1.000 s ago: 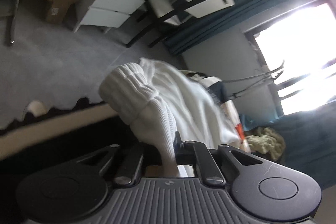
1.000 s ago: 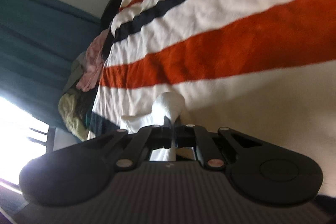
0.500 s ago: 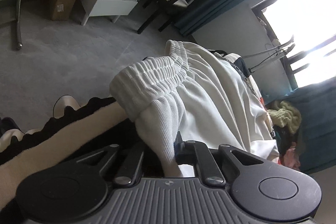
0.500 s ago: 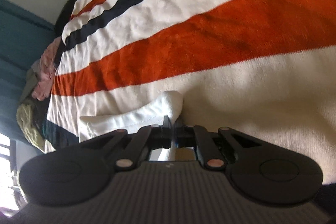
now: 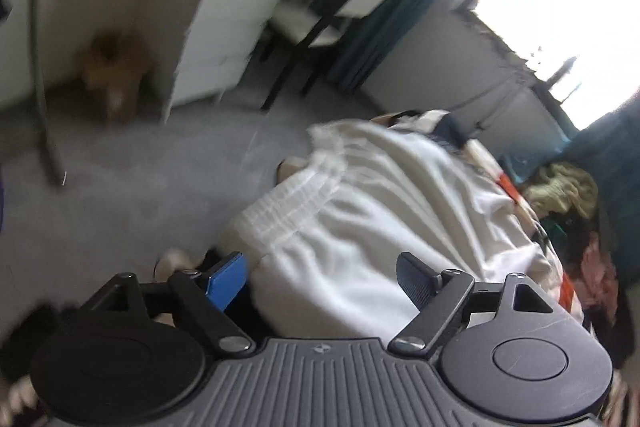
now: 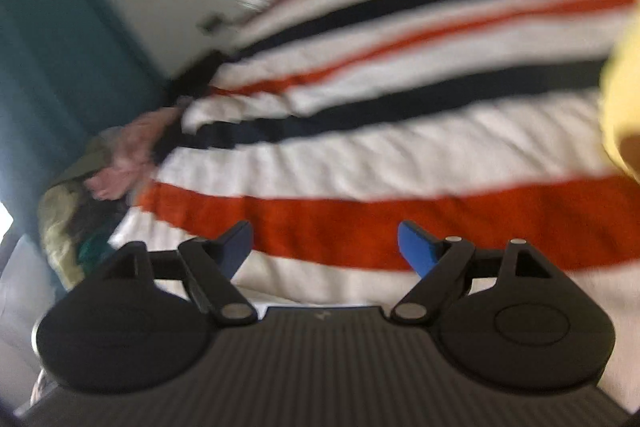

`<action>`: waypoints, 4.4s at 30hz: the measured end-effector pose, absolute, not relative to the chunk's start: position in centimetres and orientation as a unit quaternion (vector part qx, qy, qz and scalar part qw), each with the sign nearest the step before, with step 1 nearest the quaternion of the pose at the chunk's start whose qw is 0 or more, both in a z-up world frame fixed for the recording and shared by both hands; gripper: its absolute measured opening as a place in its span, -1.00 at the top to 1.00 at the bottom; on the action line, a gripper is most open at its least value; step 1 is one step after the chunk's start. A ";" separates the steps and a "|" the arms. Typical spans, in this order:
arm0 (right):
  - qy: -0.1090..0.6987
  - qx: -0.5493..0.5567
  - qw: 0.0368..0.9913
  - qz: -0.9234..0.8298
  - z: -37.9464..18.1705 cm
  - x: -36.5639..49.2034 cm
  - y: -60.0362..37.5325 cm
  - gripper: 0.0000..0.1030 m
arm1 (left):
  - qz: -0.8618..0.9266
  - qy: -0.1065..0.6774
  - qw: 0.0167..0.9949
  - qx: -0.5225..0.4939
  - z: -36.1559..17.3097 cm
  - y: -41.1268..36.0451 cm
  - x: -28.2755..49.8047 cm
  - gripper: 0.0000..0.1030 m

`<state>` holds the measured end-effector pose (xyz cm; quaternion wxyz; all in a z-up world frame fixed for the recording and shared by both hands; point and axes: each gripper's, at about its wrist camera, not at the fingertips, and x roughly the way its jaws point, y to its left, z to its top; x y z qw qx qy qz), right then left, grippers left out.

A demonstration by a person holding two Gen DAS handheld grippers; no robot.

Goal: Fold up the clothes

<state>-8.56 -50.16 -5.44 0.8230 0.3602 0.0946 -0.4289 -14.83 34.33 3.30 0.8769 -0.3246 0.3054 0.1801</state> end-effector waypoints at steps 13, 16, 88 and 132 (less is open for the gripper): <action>0.072 0.200 0.970 -0.122 0.4 -7.3 -35.5 -0.59 | 0.039 0.204 0.970 -0.127 8.7 16.1 -11.5 -0.73; 0.078 0.171 0.978 -0.090 0.6 -7.3 -32.5 -0.59 | -0.002 0.200 0.974 -0.109 8.3 10.9 -10.1 -0.74; 0.180 0.187 0.961 -0.097 -5.9 -1.9 -30.4 -0.58 | -0.055 0.291 0.950 0.099 -9.7 -5.5 6.7 -0.89; 0.199 0.272 0.929 -0.151 -11.6 4.8 -34.7 -0.58 | -0.154 0.216 0.959 0.098 -3.7 -21.1 26.5 0.98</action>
